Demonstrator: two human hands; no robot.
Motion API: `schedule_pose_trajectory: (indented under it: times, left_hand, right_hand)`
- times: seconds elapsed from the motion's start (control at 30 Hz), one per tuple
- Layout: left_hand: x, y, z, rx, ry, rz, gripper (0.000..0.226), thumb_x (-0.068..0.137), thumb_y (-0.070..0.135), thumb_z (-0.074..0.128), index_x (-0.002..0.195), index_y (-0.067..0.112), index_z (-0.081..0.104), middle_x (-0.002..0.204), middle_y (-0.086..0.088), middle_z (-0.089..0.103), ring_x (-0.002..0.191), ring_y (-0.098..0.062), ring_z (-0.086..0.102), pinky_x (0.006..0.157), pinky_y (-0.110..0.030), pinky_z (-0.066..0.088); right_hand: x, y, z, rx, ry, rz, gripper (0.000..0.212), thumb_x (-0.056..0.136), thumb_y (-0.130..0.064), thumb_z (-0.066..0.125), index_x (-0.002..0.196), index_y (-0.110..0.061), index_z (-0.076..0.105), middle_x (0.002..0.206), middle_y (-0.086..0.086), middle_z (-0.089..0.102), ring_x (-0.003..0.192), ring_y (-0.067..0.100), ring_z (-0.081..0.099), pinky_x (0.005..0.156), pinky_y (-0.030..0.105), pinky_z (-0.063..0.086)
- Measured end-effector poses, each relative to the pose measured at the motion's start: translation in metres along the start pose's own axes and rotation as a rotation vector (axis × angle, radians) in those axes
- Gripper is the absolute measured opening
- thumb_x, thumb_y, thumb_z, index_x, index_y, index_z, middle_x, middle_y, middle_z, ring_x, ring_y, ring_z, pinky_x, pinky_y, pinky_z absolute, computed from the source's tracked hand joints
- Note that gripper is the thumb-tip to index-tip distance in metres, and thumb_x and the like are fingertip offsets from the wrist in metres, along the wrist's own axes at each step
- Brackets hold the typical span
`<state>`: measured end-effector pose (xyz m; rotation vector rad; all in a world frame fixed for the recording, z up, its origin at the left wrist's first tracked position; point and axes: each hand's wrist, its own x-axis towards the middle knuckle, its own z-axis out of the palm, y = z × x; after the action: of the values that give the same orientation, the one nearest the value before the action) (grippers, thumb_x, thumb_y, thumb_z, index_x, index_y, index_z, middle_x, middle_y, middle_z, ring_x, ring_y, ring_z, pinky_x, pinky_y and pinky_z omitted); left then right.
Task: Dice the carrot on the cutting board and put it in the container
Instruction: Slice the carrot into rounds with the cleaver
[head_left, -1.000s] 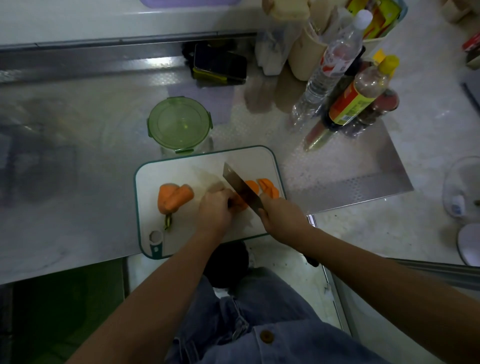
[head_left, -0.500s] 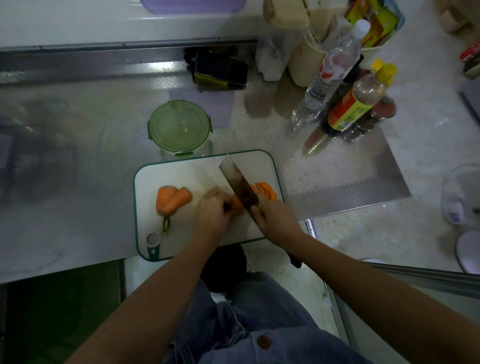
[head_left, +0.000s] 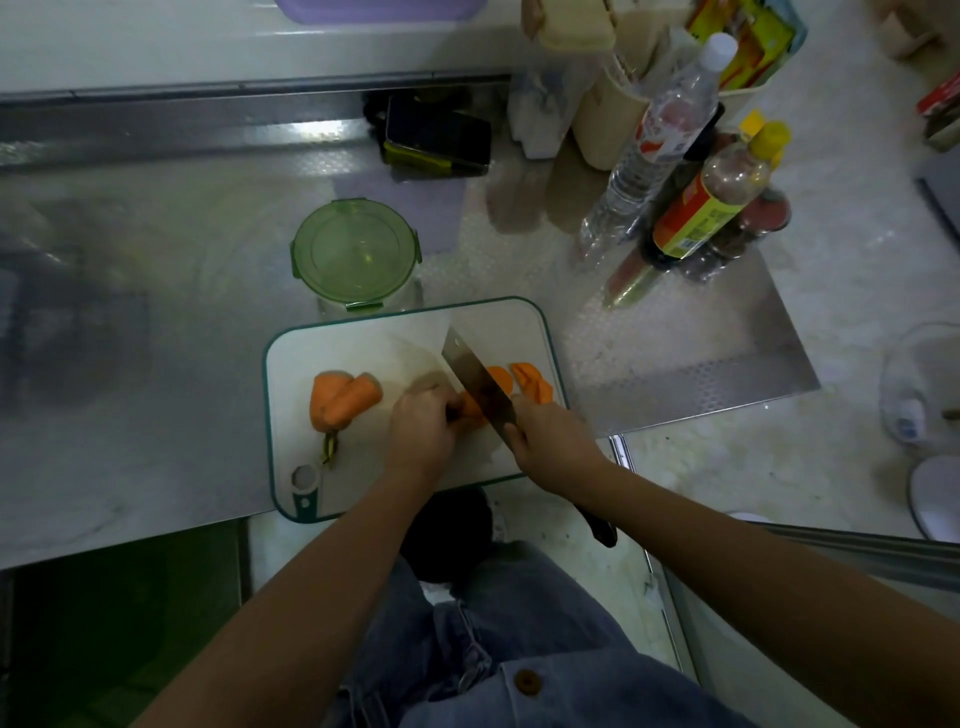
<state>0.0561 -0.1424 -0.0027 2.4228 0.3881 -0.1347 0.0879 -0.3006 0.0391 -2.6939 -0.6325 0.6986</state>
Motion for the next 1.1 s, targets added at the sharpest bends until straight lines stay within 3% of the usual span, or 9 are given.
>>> schedule_pose_trajectory:
  times: [0.13,0.23,0.33,0.43,0.67,0.77,0.93,1.1]
  left_hand:
    - [-0.001,0.003,-0.003,-0.004,0.014,0.017,0.008,0.074,0.018,0.076,0.072,0.015,0.069,0.083,-0.006,0.063,0.077,-0.022,0.054,0.064,-0.025,0.030]
    - [0.000,0.002,-0.001,0.001,0.001,0.004,0.015,0.073,0.022,0.077,0.067,0.018,0.064,0.080,-0.005,0.063,0.077,-0.023,0.054,0.063,-0.026,0.030]
    - [0.000,0.002,-0.002,0.032,-0.030,0.007,0.009,0.074,0.025,0.076,0.076,0.017,0.072,0.087,-0.006,0.065,0.081,-0.026,0.058,0.068,-0.031,0.041]
    - [-0.003,0.002,-0.004,-0.004,-0.016,0.046,0.005,0.075,0.021,0.075,0.080,0.020,0.076,0.089,-0.006,0.066,0.084,-0.024,0.058,0.071,-0.028,0.038]
    - [-0.005,0.000,-0.003,-0.042,0.010,0.030,0.006,0.074,0.016,0.076,0.080,0.014,0.075,0.086,-0.006,0.065,0.081,-0.022,0.058,0.067,-0.020,0.031]
    - [-0.004,0.000,-0.001,-0.032,-0.001,0.023,0.008,0.074,0.016,0.076,0.081,0.012,0.075,0.086,-0.007,0.065,0.081,-0.024,0.058,0.068,-0.024,0.036]
    - [-0.005,0.002,-0.004,-0.053,0.001,0.030,0.008,0.075,0.016,0.076,0.082,0.014,0.075,0.088,-0.005,0.064,0.081,-0.021,0.056,0.068,-0.020,0.032]
    - [-0.005,0.001,-0.005,-0.049,0.008,0.038,0.005,0.078,0.017,0.074,0.082,0.014,0.074,0.087,-0.003,0.064,0.076,-0.008,0.044,0.065,-0.016,0.026]
  right_hand:
    - [0.011,-0.003,0.014,0.029,0.035,0.030,0.034,0.098,-0.026,0.043,0.127,-0.010,0.043,0.098,0.016,0.063,0.084,0.034,0.062,0.068,0.042,0.051]
    - [0.015,-0.006,0.020,0.042,0.059,0.018,0.040,0.098,-0.025,0.042,0.136,-0.013,0.039,0.117,0.018,0.059,0.092,0.036,0.061,0.072,0.049,0.052]
    - [0.017,-0.004,0.019,0.061,0.107,0.007,0.050,0.098,-0.025,0.044,0.145,-0.016,0.030,0.132,0.020,0.051,0.110,0.039,0.053,0.076,0.049,0.051]
    - [0.017,-0.001,0.014,0.064,0.136,0.013,0.052,0.098,-0.025,0.043,0.147,-0.014,0.028,0.140,0.018,0.046,0.119,0.038,0.049,0.085,0.044,0.047]
    - [0.004,0.000,0.005,0.002,0.120,-0.072,0.049,0.097,-0.026,0.044,0.144,-0.018,0.031,0.123,0.018,0.057,0.095,0.035,0.059,0.072,0.038,0.048]
    - [0.002,-0.001,0.005,-0.014,0.106,-0.060,0.050,0.097,-0.026,0.044,0.144,-0.018,0.030,0.122,0.019,0.058,0.092,0.035,0.060,0.072,0.040,0.050]
    - [-0.002,-0.003,0.002,-0.020,0.094,-0.058,0.043,0.097,-0.025,0.044,0.137,-0.013,0.037,0.111,0.020,0.061,0.085,0.034,0.062,0.070,0.039,0.050]
    - [0.000,-0.008,0.001,-0.046,0.041,0.006,0.041,0.098,-0.026,0.043,0.137,-0.014,0.036,0.102,0.013,0.062,0.089,0.032,0.062,0.071,0.036,0.047]
